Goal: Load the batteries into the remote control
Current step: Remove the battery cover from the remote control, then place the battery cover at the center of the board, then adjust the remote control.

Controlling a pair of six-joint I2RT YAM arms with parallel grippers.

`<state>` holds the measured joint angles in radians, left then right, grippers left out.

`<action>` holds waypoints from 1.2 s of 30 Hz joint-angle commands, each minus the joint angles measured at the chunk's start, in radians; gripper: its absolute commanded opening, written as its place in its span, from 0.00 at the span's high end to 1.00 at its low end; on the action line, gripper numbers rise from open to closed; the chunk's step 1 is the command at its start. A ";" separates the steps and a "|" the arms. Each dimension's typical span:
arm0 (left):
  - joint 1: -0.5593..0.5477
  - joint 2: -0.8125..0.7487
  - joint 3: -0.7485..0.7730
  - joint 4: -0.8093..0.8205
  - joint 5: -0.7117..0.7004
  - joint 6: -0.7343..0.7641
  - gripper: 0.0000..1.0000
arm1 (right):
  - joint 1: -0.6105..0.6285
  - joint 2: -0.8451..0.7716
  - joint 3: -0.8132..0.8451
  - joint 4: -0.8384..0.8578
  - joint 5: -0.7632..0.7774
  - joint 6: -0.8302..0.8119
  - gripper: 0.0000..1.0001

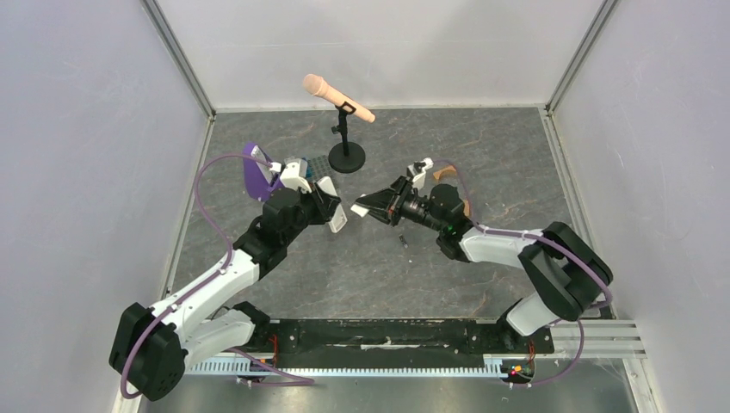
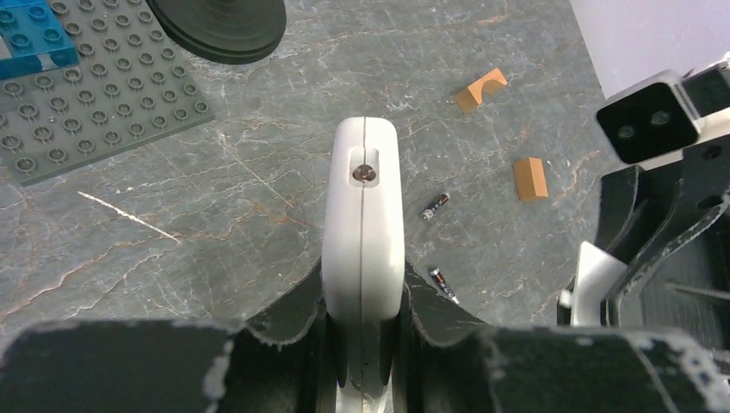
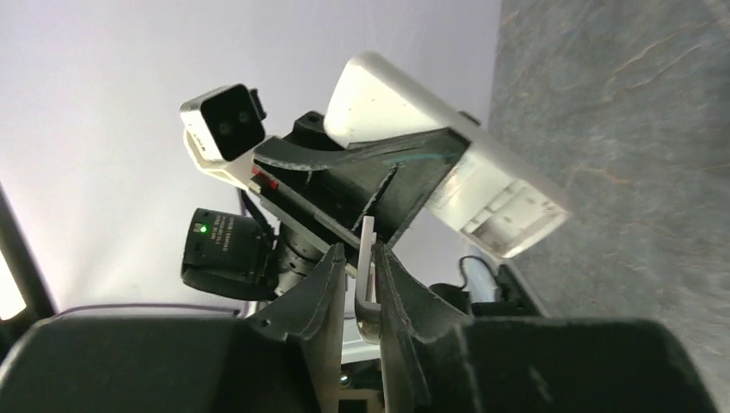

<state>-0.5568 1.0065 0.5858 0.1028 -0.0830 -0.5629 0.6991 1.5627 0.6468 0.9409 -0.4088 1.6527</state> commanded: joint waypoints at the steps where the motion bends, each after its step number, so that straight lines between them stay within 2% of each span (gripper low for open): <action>1: 0.001 -0.009 -0.002 0.036 -0.027 0.031 0.98 | -0.071 -0.106 -0.040 -0.196 0.013 -0.234 0.79; 3: 0.002 -0.021 -0.005 0.038 -0.006 0.019 0.98 | -0.110 -0.158 -0.045 -0.448 0.104 -0.418 0.77; 5: 0.004 -0.037 -0.009 0.043 0.015 0.007 0.98 | -0.137 -0.196 -0.047 -0.600 0.217 -0.584 0.75; 7: 0.003 -0.056 -0.009 0.043 0.041 -0.002 0.98 | -0.157 -0.218 -0.057 -0.698 0.306 -0.683 0.73; 13: 0.007 -0.090 0.008 0.038 0.155 -0.015 0.98 | -0.182 -0.178 -0.088 -0.807 0.364 -0.810 0.74; 15: 0.008 -0.093 0.018 0.030 0.180 -0.018 0.98 | -0.184 -0.168 -0.101 -0.823 0.386 -0.823 0.77; 20: 0.008 -0.110 0.018 0.023 0.166 -0.033 0.98 | -0.185 -0.183 -0.114 -0.827 0.403 -0.848 0.74; 24: 0.007 -0.130 0.021 0.021 0.165 -0.055 0.98 | -0.186 -0.213 -0.106 -0.785 0.336 -0.880 0.66; 28: 0.007 -0.150 0.040 0.023 0.198 -0.097 0.98 | -0.181 -0.259 -0.091 -0.711 0.188 -0.893 0.52; 32: 0.008 -0.158 0.085 0.038 0.299 -0.164 0.98 | -0.162 -0.331 -0.103 -0.445 -0.088 -0.824 0.34; 34: 0.009 -0.158 0.097 0.078 0.371 -0.217 0.98 | -0.146 -0.375 -0.134 -0.271 -0.134 -0.687 0.23; 36: 0.009 -0.159 0.100 0.132 0.426 -0.281 0.98 | -0.128 -0.395 -0.164 -0.115 -0.143 -0.562 0.16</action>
<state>-0.5510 0.8680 0.6250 0.1093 0.1879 -0.6956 0.5423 1.2388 0.5217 0.4099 -0.3931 0.8722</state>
